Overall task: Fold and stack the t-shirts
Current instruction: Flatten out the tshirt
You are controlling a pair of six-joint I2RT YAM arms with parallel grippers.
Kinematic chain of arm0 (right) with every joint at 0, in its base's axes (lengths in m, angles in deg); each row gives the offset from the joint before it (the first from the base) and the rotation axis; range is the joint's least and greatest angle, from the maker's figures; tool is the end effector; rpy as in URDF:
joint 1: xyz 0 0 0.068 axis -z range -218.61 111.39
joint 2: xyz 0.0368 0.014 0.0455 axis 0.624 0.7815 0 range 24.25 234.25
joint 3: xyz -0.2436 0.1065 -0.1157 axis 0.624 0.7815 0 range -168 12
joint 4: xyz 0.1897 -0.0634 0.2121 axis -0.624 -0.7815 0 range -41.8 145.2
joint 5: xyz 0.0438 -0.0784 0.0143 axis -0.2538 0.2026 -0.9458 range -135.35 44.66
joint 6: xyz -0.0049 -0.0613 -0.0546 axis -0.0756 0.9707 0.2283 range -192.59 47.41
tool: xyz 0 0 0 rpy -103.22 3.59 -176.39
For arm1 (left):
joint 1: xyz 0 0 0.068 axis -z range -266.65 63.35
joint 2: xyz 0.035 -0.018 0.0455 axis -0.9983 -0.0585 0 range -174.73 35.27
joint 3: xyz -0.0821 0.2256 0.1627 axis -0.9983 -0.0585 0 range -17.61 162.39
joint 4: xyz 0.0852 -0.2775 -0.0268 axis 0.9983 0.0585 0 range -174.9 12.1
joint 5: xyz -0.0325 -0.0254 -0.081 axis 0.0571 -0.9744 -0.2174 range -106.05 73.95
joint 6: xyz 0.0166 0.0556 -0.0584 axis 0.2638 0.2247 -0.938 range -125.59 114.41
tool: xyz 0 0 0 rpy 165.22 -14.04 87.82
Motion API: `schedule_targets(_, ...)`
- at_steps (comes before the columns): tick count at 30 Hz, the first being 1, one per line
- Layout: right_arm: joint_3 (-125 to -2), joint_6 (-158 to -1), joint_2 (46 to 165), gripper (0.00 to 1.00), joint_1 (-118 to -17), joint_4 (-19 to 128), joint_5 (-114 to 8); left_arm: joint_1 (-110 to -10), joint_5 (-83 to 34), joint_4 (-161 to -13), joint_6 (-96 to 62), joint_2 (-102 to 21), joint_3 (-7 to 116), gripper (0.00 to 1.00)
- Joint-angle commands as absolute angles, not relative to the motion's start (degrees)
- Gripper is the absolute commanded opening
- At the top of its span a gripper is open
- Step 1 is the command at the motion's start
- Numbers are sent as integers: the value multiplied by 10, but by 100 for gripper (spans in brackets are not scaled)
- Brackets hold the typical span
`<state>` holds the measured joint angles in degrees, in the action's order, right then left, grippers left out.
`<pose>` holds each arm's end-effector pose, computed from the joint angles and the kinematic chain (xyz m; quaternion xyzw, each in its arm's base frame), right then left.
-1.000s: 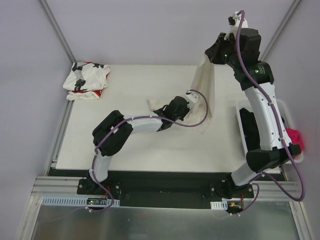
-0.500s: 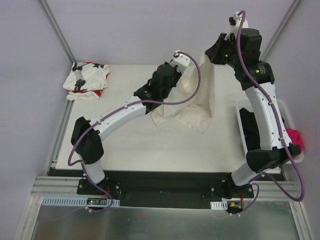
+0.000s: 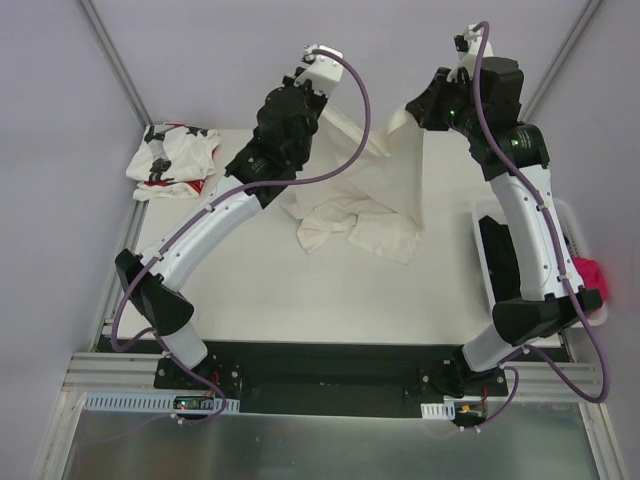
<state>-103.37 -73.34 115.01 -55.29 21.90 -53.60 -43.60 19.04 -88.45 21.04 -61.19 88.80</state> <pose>0.3742 0.1228 0.5432 -0.1513 0.7429 0.1524 0.6340 0.3519 -0.2722 0.5313 0.1428 0.6197 0.0778 0.7678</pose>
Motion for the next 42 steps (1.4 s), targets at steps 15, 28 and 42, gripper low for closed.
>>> schedule_targets(15, -938, -712, 1090, 1, -550, 292, -577, -535, 286, -897, 233, -527, 958, 0)
schedule_targets(28, -891, -701, 1102, 1, -548, 303, -485, -554, 263, -898, 213, -535, 916, 0)
schedule_targets(42, -825, -717, 1085, 1, -533, 313, -296, -562, 217, -910, 145, -534, 808, 0)
